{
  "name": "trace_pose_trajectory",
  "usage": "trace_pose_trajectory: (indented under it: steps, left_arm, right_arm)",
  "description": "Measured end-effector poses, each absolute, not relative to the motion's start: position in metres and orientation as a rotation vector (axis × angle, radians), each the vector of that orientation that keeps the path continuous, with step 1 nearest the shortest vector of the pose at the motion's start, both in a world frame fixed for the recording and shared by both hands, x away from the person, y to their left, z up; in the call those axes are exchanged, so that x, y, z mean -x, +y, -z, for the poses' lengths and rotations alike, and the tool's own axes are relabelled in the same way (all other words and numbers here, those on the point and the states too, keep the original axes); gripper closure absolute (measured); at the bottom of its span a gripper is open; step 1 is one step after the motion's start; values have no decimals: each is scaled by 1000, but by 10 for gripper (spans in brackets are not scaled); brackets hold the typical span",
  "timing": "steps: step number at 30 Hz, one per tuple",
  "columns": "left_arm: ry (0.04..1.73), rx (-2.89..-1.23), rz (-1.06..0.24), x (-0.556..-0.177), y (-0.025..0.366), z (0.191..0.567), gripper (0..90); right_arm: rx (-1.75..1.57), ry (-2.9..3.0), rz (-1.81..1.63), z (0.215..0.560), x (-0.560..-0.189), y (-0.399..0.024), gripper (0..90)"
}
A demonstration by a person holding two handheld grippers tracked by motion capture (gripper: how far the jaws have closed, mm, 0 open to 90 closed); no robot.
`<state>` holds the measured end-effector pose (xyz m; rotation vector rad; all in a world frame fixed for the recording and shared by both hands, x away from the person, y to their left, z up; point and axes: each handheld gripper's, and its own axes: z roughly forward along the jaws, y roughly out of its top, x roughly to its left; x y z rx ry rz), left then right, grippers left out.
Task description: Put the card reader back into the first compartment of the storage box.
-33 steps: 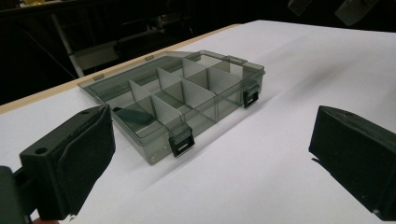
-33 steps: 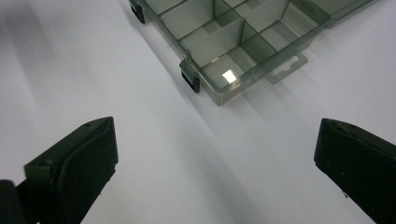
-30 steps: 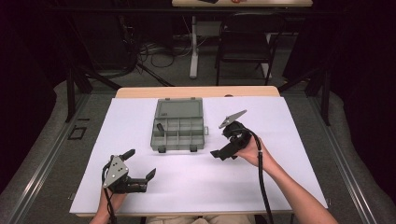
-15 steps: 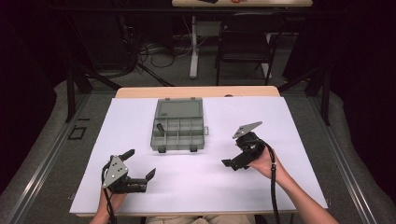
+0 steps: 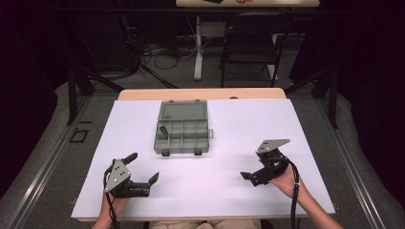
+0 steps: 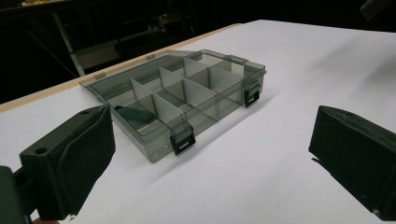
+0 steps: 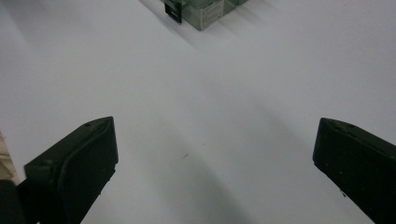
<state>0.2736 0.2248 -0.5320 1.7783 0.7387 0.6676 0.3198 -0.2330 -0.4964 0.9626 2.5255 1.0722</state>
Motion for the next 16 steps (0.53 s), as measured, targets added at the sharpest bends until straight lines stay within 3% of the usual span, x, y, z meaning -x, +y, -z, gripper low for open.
trace_pose_trajectory:
  steps: [16]
  left_arm:
    - [750,-1792,-665,-275,225,534,3]
  right_arm:
    - [-953,2382,-1171,510,-284,-257,0]
